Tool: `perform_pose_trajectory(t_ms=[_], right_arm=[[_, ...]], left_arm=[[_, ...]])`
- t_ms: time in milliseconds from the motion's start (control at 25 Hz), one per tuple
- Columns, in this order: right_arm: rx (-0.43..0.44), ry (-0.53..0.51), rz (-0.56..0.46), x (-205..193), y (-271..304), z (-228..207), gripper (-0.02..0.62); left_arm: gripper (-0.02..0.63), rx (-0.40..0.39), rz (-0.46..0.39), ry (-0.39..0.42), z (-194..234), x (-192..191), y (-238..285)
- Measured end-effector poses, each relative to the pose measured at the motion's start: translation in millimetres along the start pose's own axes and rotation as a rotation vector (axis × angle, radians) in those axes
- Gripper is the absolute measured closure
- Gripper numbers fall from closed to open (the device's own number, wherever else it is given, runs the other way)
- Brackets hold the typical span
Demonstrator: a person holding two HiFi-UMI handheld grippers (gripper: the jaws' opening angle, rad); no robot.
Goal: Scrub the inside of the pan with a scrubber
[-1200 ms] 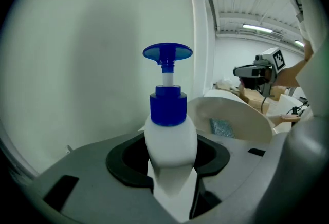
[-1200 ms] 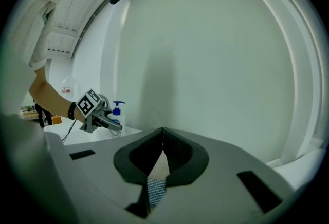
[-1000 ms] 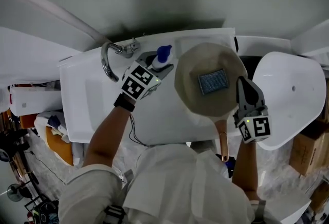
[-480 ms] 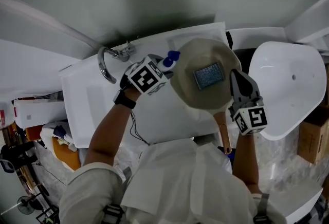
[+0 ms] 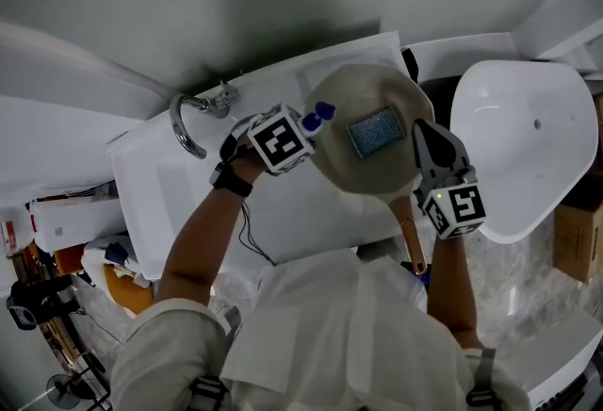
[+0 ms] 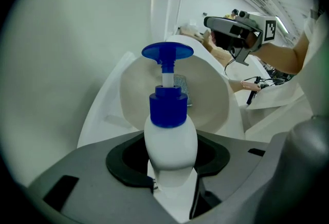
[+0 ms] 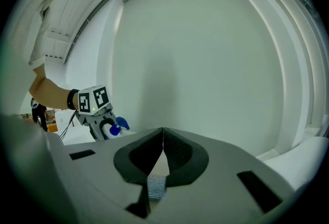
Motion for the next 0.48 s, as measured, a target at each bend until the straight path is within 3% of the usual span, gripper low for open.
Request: perform_pose_trajectory(t_ms=[200, 480], right_arm=[[-0.004, 0.002, -0.003, 0.2, -3.1, 0.8, 0.586], [-0.010, 0.001, -0.004, 0.9, -7.1, 1.1, 0.586]], left_arm=[[0.402, -0.018, 0.060, 0.045, -5.4, -2.8, 3.7], [0.400, -0.017, 0.064, 0.033, -5.5, -3.7, 0.0]])
Point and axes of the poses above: the fingertips, and each gripper's own axes: y forward along the fingers, z to its left, x out of its top, the point moved 7 cm from there along -y, backward along the fingers, and after that the axes turned 15 degrees about x, right-handed, at the moved point
